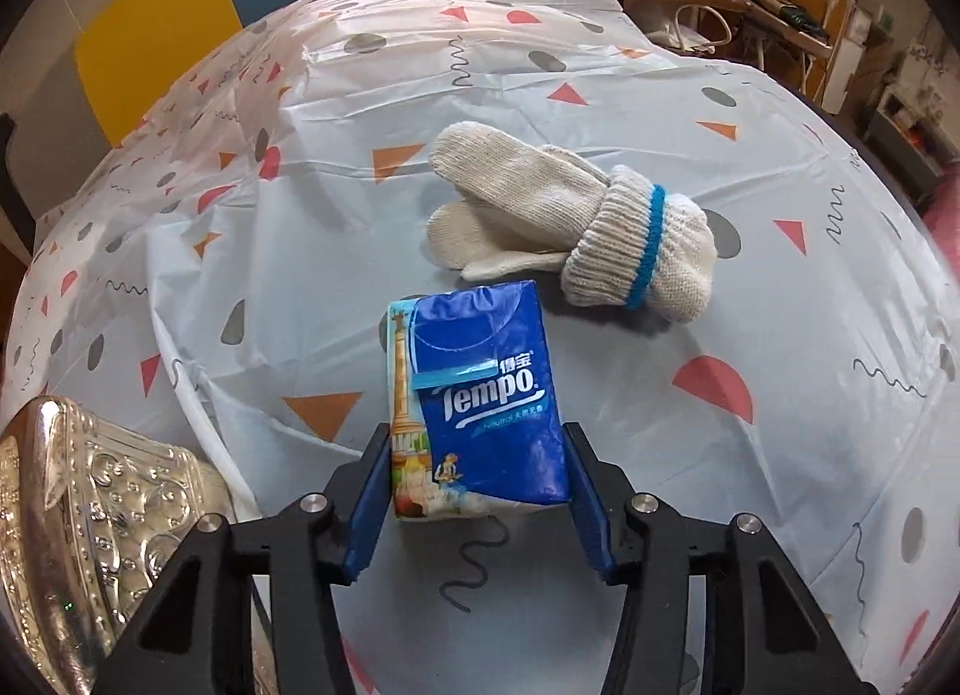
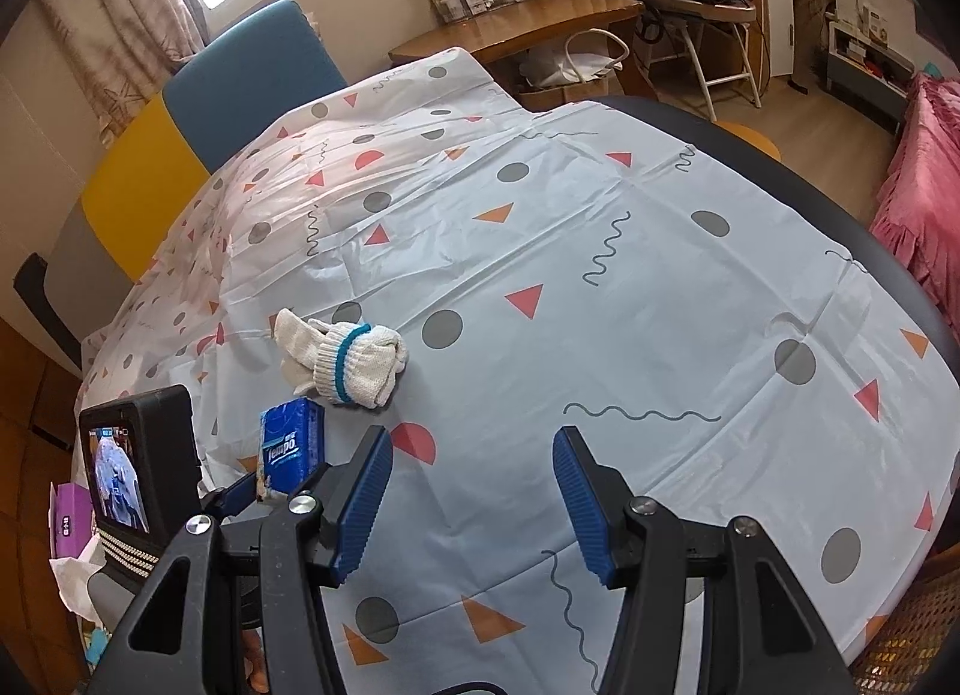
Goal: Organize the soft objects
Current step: 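Grasp the blue Tempo tissue pack with the left gripper, then grasp the white knit gloves by the cuff with the right gripper while the left holds the tissues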
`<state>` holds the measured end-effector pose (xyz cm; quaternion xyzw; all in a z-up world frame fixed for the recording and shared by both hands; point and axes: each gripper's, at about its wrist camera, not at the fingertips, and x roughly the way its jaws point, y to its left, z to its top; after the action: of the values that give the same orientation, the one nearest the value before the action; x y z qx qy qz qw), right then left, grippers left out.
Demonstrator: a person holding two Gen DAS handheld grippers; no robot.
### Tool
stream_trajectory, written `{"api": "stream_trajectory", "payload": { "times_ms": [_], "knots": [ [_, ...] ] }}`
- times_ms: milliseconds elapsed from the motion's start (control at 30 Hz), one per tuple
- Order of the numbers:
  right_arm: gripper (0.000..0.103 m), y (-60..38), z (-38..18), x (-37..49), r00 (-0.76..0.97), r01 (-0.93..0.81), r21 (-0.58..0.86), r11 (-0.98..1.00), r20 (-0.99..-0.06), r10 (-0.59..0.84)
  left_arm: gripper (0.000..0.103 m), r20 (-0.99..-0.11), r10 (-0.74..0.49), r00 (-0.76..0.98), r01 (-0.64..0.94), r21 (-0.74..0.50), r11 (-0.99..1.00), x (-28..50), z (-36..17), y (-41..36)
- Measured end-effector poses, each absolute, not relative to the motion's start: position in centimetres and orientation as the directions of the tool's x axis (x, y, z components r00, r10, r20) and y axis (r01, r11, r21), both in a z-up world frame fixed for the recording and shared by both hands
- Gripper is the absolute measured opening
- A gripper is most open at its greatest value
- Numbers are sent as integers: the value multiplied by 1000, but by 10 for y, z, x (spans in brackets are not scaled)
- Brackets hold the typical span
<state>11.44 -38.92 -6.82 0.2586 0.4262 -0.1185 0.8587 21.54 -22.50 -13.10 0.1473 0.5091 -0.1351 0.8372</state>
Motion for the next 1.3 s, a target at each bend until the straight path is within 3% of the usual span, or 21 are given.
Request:
{"api": "stream_trajectory", "payload": {
  "times_ms": [100,333,600,1033,1300],
  "knots": [
    [56,-388,-68,114,610,421,342,840,-792,16,55,-893,-111,437,370,66,927,217,-133,-219],
    [56,-387,-71,117,602,418,333,845,-798,17,52,-887,-91,453,406,114,907,190,-126,-227],
    [56,-389,-72,116,600,417,340,843,-799,26,54,-838,-164,521,471,123,873,126,-131,-214],
    [56,-380,-84,122,558,393,296,871,-829,30,54,-794,-204,573,475,119,872,119,-137,-209],
    [56,-363,-83,141,522,250,213,944,-851,54,54,-787,-213,579,477,115,871,116,-137,-208]
  ]
}}
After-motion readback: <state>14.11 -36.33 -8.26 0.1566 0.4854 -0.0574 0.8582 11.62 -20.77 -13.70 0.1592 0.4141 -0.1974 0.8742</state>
